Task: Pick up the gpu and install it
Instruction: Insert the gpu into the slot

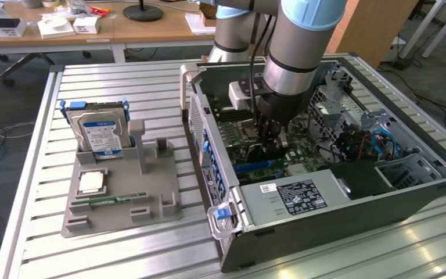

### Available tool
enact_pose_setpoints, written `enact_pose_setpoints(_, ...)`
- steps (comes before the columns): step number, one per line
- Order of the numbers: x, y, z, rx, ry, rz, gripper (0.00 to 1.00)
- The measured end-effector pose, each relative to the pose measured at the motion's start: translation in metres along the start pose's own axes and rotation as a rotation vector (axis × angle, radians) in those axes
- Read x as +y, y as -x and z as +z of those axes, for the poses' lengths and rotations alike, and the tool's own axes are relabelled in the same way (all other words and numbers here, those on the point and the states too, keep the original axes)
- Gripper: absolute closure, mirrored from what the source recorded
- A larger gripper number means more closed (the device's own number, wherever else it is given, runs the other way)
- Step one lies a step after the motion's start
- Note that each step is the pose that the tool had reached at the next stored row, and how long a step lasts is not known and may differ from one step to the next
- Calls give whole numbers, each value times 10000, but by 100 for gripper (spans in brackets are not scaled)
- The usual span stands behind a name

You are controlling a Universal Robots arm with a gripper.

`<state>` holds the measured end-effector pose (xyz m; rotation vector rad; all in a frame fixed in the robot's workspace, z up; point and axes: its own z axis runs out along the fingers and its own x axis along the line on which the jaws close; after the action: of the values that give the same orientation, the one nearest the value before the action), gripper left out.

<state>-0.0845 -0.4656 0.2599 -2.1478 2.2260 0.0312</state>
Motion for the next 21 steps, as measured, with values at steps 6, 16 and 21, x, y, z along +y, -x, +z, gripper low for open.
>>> enact_pose_setpoints(6, 1, -2, 43, -1, 0, 0, 74)
enact_pose_setpoints(16, 1, -3, 72, -2, -1, 0, 74)
enact_pose_setpoints(21, 1, -4, 72, 0, 0, 0, 74)
